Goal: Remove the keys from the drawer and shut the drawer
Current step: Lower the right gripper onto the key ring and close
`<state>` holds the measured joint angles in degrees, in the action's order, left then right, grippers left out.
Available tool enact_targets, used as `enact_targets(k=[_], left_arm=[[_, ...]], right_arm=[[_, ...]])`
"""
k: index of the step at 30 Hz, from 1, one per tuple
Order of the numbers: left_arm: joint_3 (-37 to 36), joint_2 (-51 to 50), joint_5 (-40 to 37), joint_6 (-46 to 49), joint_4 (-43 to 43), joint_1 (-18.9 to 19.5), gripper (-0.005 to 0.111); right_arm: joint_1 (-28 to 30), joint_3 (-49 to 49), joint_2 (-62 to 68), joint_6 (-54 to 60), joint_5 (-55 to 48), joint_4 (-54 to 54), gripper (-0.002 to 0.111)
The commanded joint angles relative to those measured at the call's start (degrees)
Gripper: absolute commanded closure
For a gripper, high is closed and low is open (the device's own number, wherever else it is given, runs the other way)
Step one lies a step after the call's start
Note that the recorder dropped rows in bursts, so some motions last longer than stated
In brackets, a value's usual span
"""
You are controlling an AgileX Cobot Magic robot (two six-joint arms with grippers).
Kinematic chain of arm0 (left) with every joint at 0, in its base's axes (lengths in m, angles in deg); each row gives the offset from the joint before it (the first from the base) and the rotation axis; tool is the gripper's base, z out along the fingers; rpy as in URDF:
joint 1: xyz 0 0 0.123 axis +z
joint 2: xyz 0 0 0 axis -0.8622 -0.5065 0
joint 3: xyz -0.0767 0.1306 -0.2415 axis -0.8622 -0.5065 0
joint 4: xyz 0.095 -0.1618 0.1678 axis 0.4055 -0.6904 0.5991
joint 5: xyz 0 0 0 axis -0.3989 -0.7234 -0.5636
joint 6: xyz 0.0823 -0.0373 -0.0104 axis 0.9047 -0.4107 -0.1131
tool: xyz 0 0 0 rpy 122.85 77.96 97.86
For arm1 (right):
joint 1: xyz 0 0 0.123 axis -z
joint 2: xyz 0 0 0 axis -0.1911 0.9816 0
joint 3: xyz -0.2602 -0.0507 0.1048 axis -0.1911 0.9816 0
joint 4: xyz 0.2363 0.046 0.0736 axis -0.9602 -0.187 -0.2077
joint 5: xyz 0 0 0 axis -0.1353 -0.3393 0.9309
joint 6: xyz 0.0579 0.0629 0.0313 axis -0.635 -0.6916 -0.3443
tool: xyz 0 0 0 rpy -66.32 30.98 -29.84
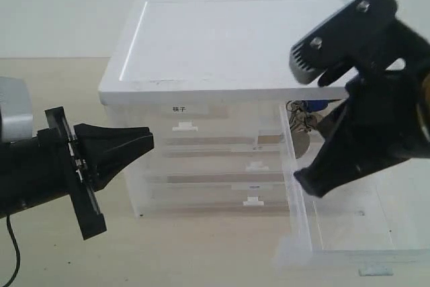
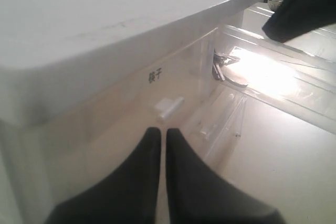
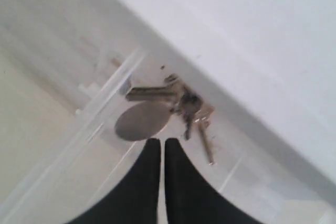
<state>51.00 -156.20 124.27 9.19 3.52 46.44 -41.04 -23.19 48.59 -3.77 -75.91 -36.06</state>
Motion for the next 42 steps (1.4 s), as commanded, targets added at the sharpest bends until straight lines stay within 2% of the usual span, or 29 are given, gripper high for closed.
enact_targets(k=[1,8,15,20,28,36,42], left_arm=[[0.3,-0.2,0.0,-0.5,0.4,-0.1,0.102],[0.3,-0.2,0.0,-0.5,0.4,-0.1,0.102],[0.3,-0.2,0.0,-0.6,0.6,-0.1,0.102],[0.3,-0.2,0.0,-0.6,0.8,-0.1,0.102],[0.3,-0.2,0.0,-0.6,0.8,-0.1,0.102],[0.3,-0.2,0.0,-1.1,0.8,-0.1,0.102],[0.3,-0.2,0.0,-1.1,0.8,-0.1,0.102]], right_arm=[[0.1,3.3,-1.6,-12.9,4.0,13.0,0.108],[0.1,6.1,1.9,-15.3,10.3,16.9,0.108],[0.1,7.2,5.0,-22.9,12.2,29.1,0.108],[0.1,8.0,7.6,-26.6,14.5,31.6,0.108],[0.1,8.0,8.1,-25.6,11.2,24.3,0.108],[0.1,8.0,7.5,-11.7,9.5,7.4,0.108],[0.1,7.9,1.9,-10.9,9.9,10.1,0.108]])
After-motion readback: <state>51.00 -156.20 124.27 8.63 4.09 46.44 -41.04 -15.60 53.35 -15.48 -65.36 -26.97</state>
